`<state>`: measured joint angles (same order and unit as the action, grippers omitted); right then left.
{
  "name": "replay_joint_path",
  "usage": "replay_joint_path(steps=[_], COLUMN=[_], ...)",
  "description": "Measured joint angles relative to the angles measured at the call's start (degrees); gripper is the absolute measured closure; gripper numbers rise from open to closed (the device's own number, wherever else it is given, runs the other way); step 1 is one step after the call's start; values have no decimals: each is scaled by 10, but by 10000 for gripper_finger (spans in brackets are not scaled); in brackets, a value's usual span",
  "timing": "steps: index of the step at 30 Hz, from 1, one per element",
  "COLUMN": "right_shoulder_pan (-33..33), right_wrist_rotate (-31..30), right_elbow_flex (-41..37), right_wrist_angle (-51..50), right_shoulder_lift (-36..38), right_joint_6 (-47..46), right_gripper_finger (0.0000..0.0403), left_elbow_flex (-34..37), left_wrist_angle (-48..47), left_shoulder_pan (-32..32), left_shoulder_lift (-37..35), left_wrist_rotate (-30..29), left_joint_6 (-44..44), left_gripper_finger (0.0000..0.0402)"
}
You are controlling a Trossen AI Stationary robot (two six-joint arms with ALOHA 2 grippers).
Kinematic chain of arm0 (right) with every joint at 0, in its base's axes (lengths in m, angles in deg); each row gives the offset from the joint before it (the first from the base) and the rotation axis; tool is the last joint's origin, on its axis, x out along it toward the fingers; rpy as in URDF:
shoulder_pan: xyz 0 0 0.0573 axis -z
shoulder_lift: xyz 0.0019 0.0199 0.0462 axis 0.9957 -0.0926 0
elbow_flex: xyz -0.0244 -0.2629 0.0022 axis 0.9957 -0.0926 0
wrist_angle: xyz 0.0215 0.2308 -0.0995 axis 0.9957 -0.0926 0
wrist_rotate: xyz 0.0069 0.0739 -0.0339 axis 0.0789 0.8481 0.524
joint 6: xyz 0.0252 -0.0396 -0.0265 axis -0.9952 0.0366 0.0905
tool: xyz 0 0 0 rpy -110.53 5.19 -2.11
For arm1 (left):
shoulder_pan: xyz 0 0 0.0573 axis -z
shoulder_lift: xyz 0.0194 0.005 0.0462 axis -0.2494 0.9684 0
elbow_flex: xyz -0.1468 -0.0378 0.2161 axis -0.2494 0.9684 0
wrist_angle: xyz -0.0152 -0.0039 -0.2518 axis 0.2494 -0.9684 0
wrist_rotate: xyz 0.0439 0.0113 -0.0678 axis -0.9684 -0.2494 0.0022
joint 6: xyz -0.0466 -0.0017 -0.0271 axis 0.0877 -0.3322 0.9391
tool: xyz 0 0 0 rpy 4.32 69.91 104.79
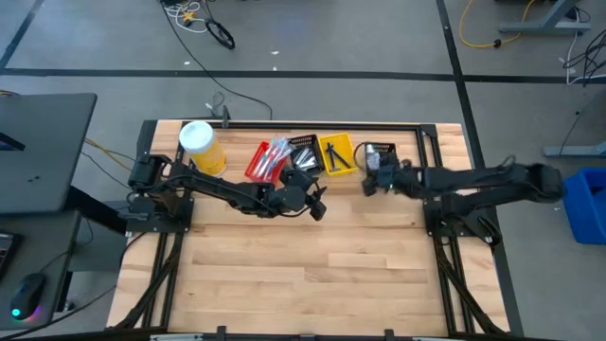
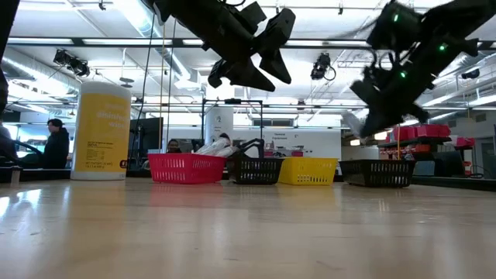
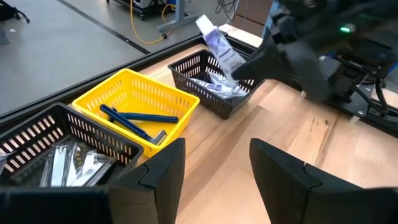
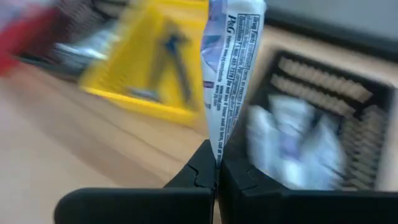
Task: Pick & Place Travel size toiletries
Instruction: Put the purple toothpaste into the right black bin, then return to Home Position
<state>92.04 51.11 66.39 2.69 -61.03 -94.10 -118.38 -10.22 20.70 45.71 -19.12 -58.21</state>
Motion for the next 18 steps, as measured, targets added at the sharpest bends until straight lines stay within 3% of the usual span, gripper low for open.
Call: replay_joint_path(steps=[6,12,18], right_shoulder_pan=[116,167,197], right_wrist_rotate=[138,152,154], right_elbow_flex=[0,0,0], right_wrist_angle=[-96,-97,-96], right_shoulder_lift=[5,-15,-30], right_joint_6=[25,88,109], right_gripper_finger=[400,391,353], left_elbow_flex=[0,0,0], left_wrist_angle=[1,0,0], left_shoulder_pan=[0,0,0], left_shoulder_lift=[0,0,0], left_wrist_rotate=[-2,-2,-2], left_joint_6=[0,0,-4], left_gripper_finger=[212,212,212])
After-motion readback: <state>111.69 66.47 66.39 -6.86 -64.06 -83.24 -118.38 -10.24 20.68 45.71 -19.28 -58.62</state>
